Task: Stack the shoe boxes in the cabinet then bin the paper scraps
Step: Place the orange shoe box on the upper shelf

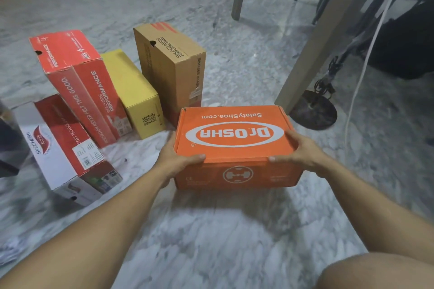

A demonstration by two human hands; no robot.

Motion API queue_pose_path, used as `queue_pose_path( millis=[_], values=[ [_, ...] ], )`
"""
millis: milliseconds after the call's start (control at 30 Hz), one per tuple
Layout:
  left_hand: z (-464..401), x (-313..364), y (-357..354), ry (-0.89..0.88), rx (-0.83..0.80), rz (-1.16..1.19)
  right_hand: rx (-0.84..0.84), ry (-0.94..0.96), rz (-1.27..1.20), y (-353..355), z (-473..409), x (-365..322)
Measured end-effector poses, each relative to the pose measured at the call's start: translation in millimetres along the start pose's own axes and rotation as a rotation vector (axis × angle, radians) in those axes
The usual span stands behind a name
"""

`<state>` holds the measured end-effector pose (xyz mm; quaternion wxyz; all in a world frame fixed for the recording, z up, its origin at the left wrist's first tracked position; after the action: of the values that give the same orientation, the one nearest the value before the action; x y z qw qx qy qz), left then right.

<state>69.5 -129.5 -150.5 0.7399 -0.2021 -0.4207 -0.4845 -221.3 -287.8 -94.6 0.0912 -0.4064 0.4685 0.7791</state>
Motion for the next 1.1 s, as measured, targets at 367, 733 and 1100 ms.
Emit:
queue_pose_path(
  millis=[367, 733, 1100],
  values=[
    [36.1, 14.8, 10.3, -0.049, -0.011, -0.021, 0.043, 0.094, -0.039, 14.2, 16.2, -23.4],
    [118.3, 41.2, 45.0, -0.115, 0.048, -0.017, 0.104, 0.215, 0.020, 36.0, 61.0, -88.5],
    [238.2, 78.5, 134.0, -0.258, 0.244, -0.031, 0.049, 0.426, -0.031, 27.4, 97.7, -213.4]
  ],
)
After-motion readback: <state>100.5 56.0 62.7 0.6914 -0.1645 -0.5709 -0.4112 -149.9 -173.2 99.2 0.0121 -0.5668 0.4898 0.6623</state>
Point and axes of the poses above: each hand's wrist, its own z-axis away from the middle knuckle, its own y-axis out of the back of the hand, x = y × z, the point moved 5 cm from there along -z, towards the middle knuckle, and after that the axes turned 13 degrees about y, right-handed, at the moved point
